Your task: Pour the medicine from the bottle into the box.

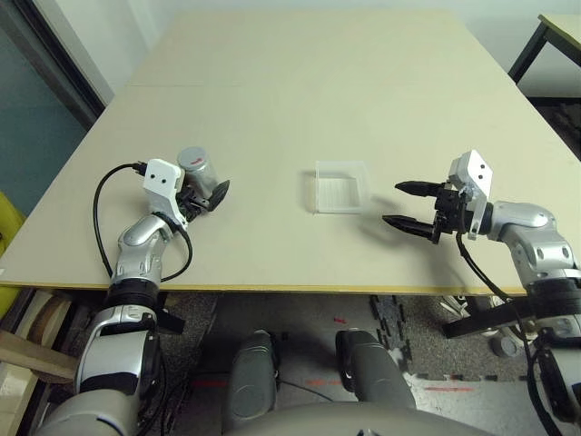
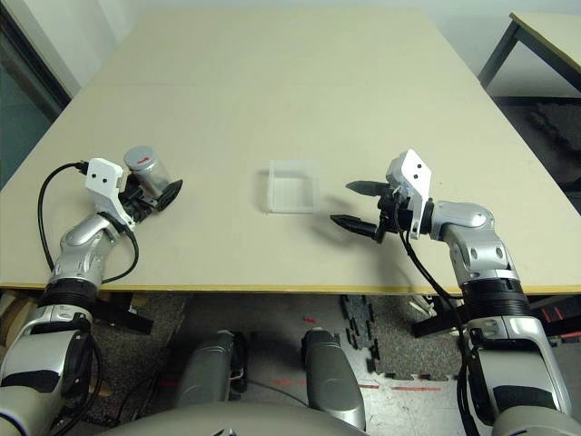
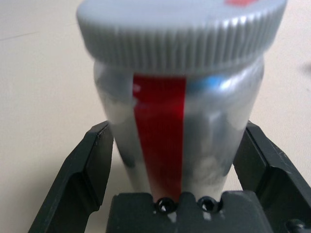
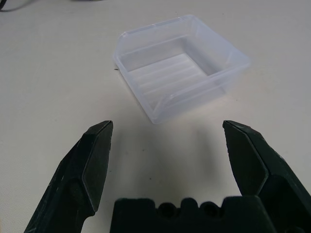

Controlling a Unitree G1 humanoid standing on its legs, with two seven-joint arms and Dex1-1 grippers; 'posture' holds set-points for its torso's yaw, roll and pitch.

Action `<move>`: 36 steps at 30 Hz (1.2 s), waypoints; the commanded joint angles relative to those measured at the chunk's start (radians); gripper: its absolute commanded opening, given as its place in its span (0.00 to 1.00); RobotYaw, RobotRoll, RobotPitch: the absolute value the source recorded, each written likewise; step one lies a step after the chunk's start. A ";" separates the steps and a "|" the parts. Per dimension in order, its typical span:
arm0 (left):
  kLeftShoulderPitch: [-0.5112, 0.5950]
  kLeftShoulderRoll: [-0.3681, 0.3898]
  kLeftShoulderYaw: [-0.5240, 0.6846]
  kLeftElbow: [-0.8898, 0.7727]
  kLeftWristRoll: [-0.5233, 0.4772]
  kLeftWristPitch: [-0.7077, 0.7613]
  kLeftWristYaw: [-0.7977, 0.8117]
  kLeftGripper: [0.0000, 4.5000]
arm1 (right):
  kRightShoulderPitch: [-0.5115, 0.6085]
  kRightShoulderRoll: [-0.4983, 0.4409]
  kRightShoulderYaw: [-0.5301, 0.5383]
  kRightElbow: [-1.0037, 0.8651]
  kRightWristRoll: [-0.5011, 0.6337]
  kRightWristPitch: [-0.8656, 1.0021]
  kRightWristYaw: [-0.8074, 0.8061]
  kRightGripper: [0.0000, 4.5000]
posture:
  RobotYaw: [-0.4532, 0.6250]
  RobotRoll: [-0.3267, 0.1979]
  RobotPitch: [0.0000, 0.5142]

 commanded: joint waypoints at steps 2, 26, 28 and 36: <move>-0.034 -0.013 -0.020 0.059 0.029 -0.025 -0.020 0.99 | 0.015 -0.008 -0.010 -0.021 0.007 -0.001 -0.005 1.00 | 0.23 0.62 0.20; -0.103 -0.017 -0.004 0.162 0.026 -0.061 -0.064 0.60 | 0.019 -0.011 -0.013 -0.011 0.005 -0.011 -0.018 1.00 | 0.22 0.62 0.19; -0.101 -0.015 0.001 0.155 0.019 -0.055 -0.071 0.60 | 0.018 -0.010 -0.014 -0.007 0.005 -0.014 -0.018 1.00 | 0.22 0.62 0.19; -0.118 -0.021 0.038 0.095 -0.050 -0.026 -0.168 0.60 | 0.005 -0.007 -0.015 0.020 0.007 -0.025 -0.014 1.00 | 0.23 0.62 0.19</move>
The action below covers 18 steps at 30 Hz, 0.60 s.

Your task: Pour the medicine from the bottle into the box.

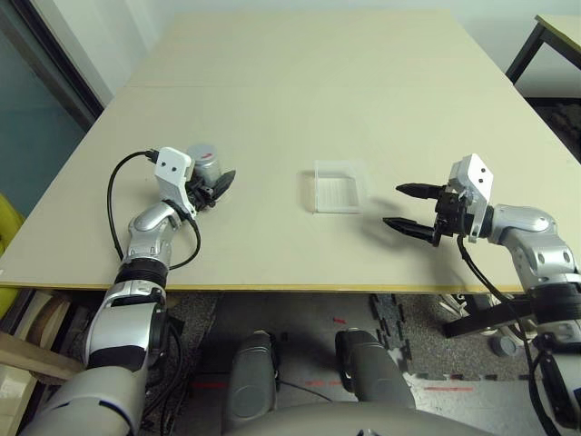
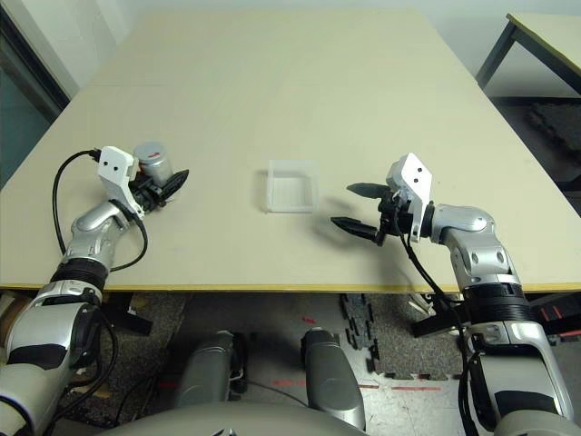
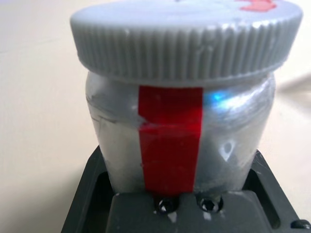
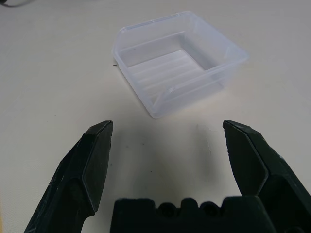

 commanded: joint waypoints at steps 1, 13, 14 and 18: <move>-0.014 -0.009 0.015 -0.042 -0.033 0.022 -0.044 0.60 | -0.013 -0.005 -0.014 0.022 0.007 -0.011 0.003 1.00 | 0.23 0.62 0.18; -0.048 -0.035 0.014 -0.104 -0.058 0.082 -0.093 0.60 | -0.049 -0.003 -0.025 0.013 0.038 0.000 0.019 1.00 | 0.23 0.62 0.15; -0.051 -0.036 0.013 -0.104 -0.057 0.081 -0.096 0.60 | -0.052 -0.003 -0.027 0.007 0.045 0.004 0.021 1.00 | 0.23 0.62 0.15; -0.063 -0.052 0.002 -0.142 -0.068 0.123 -0.120 0.60 | -0.087 -0.004 -0.035 -0.053 0.096 0.065 0.036 1.00 | 0.23 0.62 0.15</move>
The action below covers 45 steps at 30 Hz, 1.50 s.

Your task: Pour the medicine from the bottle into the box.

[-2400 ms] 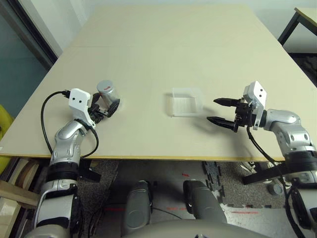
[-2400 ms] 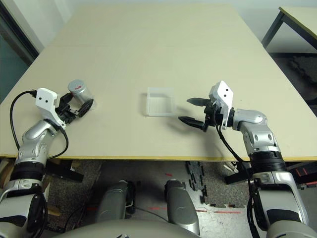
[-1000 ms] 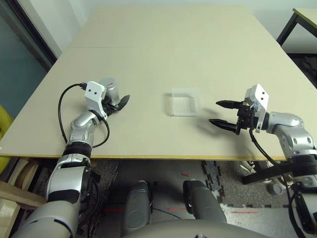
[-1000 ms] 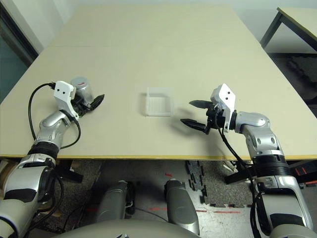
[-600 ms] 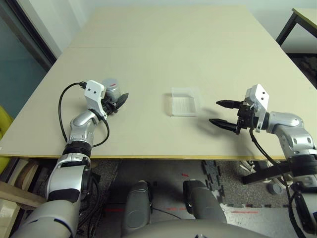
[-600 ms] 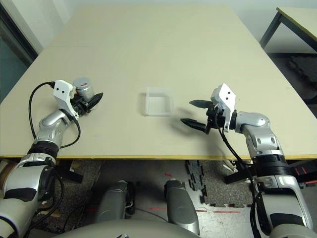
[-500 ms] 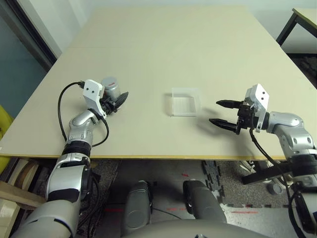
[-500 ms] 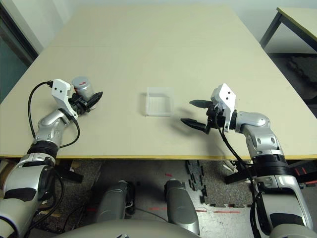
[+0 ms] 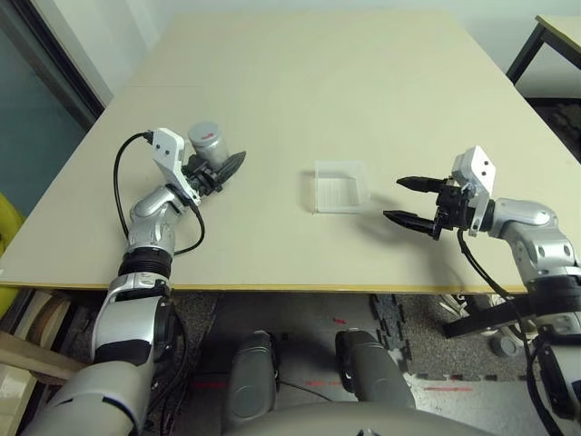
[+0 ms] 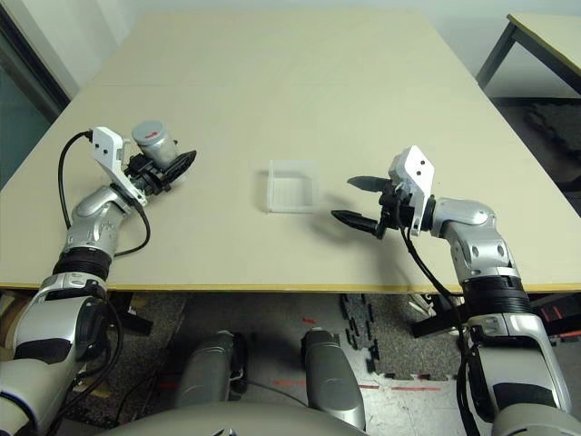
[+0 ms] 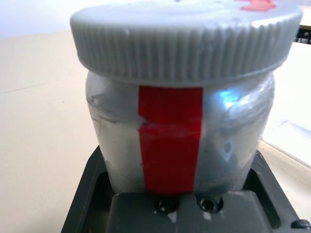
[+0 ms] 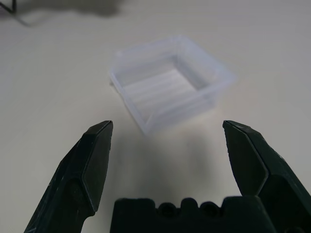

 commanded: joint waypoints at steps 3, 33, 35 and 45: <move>-0.016 -0.027 -0.033 -0.095 -0.020 0.095 -0.057 0.60 | -0.073 -0.006 -0.008 -0.108 0.074 0.110 0.022 1.00 | 0.23 0.62 0.14; 0.008 -0.097 -0.273 -0.433 0.008 0.425 -0.104 0.60 | -0.514 0.293 0.124 0.098 0.032 0.272 0.018 1.00 | 0.23 0.62 0.11; 0.003 -0.101 -0.279 -0.426 0.011 0.423 -0.105 0.60 | -0.518 0.306 0.129 0.098 0.029 0.274 0.020 1.00 | 0.23 0.62 0.11; -0.006 -0.118 -0.287 -0.421 0.017 0.424 -0.107 0.60 | -0.528 0.344 0.146 0.113 0.010 0.266 0.022 1.00 | 0.23 0.62 0.11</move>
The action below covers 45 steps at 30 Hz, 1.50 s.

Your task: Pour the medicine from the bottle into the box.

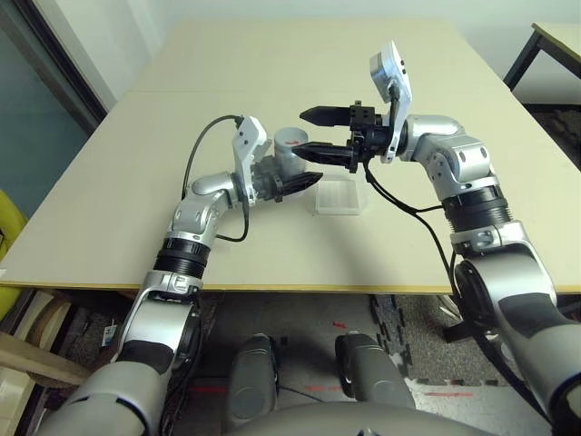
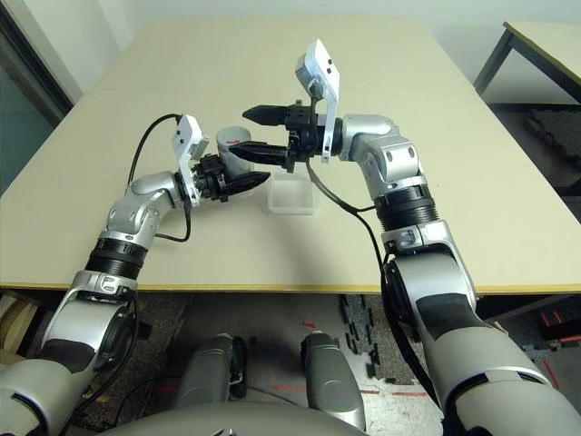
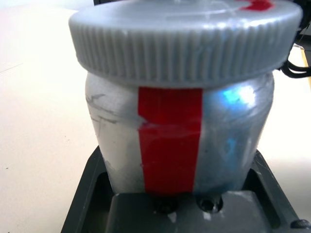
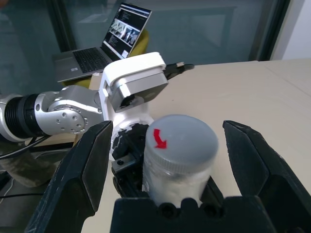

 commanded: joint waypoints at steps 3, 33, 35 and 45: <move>-0.014 -0.007 -0.018 0.001 0.012 0.005 -0.004 0.60 | -0.017 0.010 0.020 0.031 -0.020 -0.014 0.005 1.00 | 0.23 0.62 0.11; -0.003 -0.009 -0.034 -0.038 -0.003 0.014 -0.012 0.60 | -0.040 0.029 0.026 0.126 -0.074 -0.073 0.022 0.57 | 0.24 0.62 0.11; -0.002 -0.008 -0.033 -0.040 -0.004 0.015 -0.012 0.60 | -0.040 0.030 0.026 0.127 -0.073 -0.073 0.024 0.57 | 0.24 0.62 0.11; -0.011 0.002 -0.011 -0.047 -0.055 0.050 -0.079 0.60 | -0.034 0.014 0.041 0.116 -0.033 -0.110 0.189 0.57 | 0.24 0.62 0.11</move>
